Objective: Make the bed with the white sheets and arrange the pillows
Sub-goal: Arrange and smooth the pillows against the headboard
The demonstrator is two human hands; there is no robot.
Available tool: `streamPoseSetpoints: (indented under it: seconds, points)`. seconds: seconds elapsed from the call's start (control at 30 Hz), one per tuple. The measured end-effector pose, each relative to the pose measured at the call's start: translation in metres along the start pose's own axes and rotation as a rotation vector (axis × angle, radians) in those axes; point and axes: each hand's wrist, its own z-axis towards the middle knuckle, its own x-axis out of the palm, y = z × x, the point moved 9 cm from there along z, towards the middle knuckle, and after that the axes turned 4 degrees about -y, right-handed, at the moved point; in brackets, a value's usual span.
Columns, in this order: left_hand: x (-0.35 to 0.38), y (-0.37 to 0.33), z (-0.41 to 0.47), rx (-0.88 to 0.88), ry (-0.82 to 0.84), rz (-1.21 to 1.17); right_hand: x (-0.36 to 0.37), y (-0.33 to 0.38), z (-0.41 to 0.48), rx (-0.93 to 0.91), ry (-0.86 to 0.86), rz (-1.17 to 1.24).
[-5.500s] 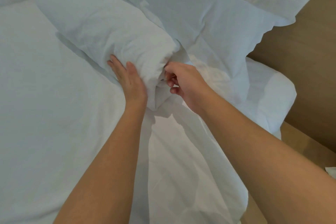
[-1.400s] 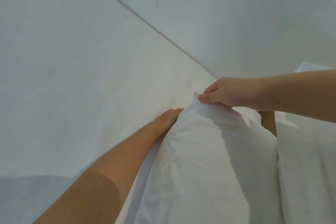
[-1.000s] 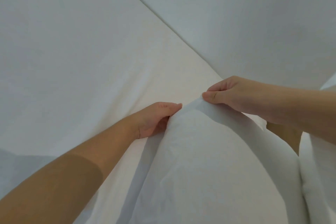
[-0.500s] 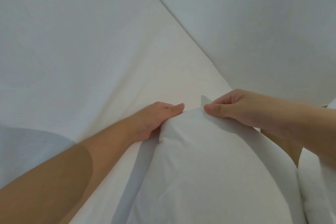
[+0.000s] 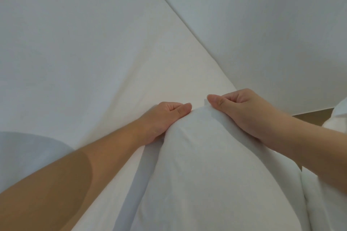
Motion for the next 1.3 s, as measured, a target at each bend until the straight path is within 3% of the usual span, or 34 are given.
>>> streamPoseSetpoints:
  seconds: [0.13, 0.27, 0.6, 0.73, 0.97, 1.07, 1.17, 1.3]
  points:
    - [-0.007, -0.010, 0.000, 0.107, -0.180, 0.235, -0.001, 0.002, -0.002, -0.031, -0.014, -0.019]
    - [-0.005, -0.003, -0.001, 0.126, -0.154, 0.262, -0.001, 0.001, 0.001, -0.038, -0.017, -0.051]
    - [-0.014, 0.013, 0.011, 0.046, -0.139, -0.021, 0.003, 0.007, 0.008, -0.139, -0.055, -0.015]
    - [-0.017, 0.016, 0.018, 0.033, -0.164, 0.028, 0.006, 0.006, 0.014, -0.124, -0.064, -0.010]
    - [-0.009, 0.024, 0.013, -0.178, -0.108, -0.087, 0.009, 0.010, 0.012, -0.092, 0.045, -0.207]
    - [-0.015, 0.019, 0.004, -0.186, -0.208, 0.099, 0.008, 0.018, 0.007, -0.100, 0.102, -0.312]
    - [-0.016, 0.000, -0.001, -0.136, -0.340, 0.393, 0.004, 0.023, 0.006, -0.162, 0.040, -0.255]
    - [-0.012, -0.005, 0.005, -0.125, -0.371, 0.442, 0.002, 0.021, 0.013, -0.174, -0.056, -0.124]
